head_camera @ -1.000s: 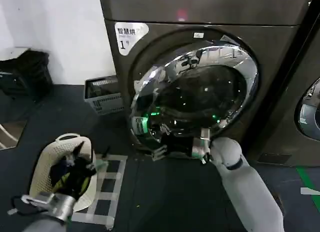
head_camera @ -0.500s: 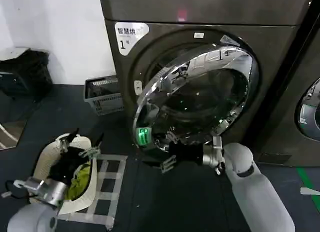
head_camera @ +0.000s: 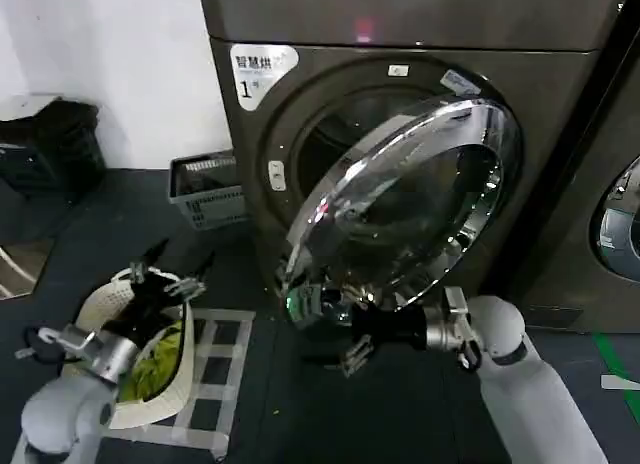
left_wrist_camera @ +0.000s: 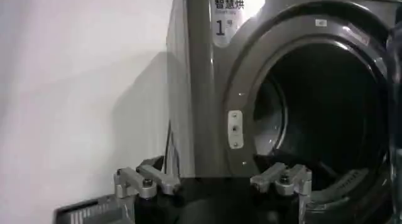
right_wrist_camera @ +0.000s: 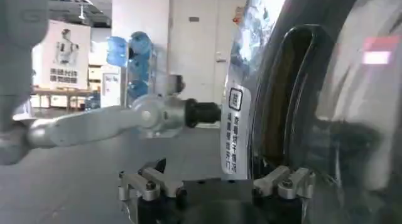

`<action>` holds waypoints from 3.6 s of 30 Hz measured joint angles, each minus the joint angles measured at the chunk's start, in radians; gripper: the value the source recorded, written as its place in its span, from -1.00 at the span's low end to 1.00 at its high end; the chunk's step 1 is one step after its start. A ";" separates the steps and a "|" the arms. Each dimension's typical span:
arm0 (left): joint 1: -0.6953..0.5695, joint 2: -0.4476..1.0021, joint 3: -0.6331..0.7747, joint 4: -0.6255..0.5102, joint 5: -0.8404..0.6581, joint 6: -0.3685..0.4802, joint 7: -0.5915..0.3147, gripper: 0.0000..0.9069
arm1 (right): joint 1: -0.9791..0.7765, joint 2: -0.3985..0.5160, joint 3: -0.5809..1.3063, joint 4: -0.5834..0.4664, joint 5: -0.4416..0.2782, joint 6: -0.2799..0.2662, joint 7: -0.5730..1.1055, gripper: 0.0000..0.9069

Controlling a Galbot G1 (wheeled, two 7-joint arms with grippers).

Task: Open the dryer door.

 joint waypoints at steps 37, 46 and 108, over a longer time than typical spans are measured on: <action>-0.404 -0.114 0.551 0.229 0.049 0.010 0.116 1.00 | -0.245 0.047 0.673 -0.080 0.120 0.063 -0.008 1.00; -0.435 -0.134 0.596 0.229 0.048 0.023 0.140 1.00 | -0.262 0.079 0.905 -0.137 0.107 0.068 0.039 1.00; -0.613 -0.367 1.096 0.333 0.059 -0.011 0.160 1.00 | -0.544 0.034 1.534 -0.117 0.113 -0.016 1.406 1.00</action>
